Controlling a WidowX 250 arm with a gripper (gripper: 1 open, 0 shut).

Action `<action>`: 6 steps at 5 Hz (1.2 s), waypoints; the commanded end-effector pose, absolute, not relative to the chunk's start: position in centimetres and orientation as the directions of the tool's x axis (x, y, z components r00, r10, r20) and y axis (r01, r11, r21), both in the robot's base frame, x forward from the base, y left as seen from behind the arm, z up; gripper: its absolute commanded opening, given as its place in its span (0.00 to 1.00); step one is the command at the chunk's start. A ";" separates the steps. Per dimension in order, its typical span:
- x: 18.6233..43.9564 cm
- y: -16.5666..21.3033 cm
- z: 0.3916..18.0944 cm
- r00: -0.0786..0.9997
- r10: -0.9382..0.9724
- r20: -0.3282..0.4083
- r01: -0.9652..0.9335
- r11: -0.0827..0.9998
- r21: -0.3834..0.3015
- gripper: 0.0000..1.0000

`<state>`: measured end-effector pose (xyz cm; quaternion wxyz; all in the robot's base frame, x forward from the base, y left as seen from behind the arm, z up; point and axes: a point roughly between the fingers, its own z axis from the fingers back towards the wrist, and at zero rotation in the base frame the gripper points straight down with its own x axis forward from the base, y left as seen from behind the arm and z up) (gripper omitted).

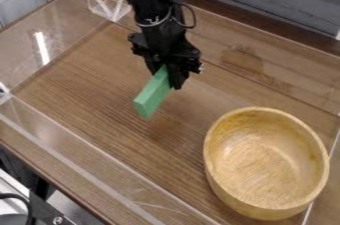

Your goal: Remove the green block from inside the brown bowl and put it on the table

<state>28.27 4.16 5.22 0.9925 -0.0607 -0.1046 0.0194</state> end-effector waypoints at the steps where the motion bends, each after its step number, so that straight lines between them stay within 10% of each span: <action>1: 29.8 4.9 6.6 0.958 0.055 0.280 -0.023 0.993 -0.115 0.00; 6: 29.3 5.7 6.1 0.951 0.070 0.300 -0.027 0.989 -0.145 0.00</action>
